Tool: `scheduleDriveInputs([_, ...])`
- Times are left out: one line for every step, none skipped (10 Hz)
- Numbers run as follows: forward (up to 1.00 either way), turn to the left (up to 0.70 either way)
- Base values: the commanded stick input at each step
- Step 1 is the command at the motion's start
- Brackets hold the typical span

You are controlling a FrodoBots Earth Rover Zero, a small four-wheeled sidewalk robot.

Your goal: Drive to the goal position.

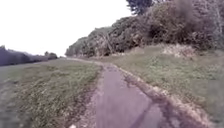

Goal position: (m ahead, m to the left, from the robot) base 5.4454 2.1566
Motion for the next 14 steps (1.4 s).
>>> scheduleDriveInputs([0.7,0.0])
scheduleDriveInputs([0.7,0.0])
scheduleDriveInputs([0.7,0.0])
scheduleDriveInputs([0.68,0.0])
scheduleDriveInputs([0.67,0.0])
scheduleDriveInputs([0.66,0.0])
scheduleDriveInputs([0.65,0.0])
scheduleDriveInputs([0.63,0.0])
scheduleDriveInputs([0.63,0.0])
scheduleDriveInputs([0.63,0.0])
scheduleDriveInputs([0.62,0.0])
scheduleDriveInputs([0.62,0.0])
scheduleDriveInputs([0.62,0.0])
scheduleDriveInputs([0.61,0.0])
